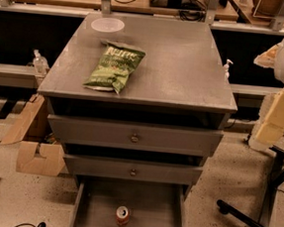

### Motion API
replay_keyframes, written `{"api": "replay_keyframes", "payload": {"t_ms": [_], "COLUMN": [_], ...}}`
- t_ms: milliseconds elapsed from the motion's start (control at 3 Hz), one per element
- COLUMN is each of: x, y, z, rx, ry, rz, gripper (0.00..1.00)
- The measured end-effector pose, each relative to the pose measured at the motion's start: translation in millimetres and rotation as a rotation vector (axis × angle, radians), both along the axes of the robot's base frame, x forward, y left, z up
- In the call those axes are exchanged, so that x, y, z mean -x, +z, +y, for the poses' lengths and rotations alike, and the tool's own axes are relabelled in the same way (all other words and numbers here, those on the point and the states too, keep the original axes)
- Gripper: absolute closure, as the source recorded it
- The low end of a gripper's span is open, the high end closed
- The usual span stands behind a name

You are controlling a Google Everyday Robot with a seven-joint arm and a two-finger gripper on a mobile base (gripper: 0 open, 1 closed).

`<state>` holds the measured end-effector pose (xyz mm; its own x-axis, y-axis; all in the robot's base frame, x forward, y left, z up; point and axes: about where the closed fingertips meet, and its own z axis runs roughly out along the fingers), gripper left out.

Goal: Pick coke can from bottom drawer and place on counter

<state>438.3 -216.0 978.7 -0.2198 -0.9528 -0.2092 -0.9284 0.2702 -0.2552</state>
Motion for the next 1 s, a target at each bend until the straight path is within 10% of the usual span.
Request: {"api": "replay_keyframes", "payload": {"t_ms": [667,1000], "x": [-4.0,2.6], "y": [-19.2,-85.9], "z": [-2.3,-4.6], "rx": [-0.087,-0.268], "ry": [0.007,0.042], "rz": [-0.001,0.001], "gripper": [0.00,0.00]}}
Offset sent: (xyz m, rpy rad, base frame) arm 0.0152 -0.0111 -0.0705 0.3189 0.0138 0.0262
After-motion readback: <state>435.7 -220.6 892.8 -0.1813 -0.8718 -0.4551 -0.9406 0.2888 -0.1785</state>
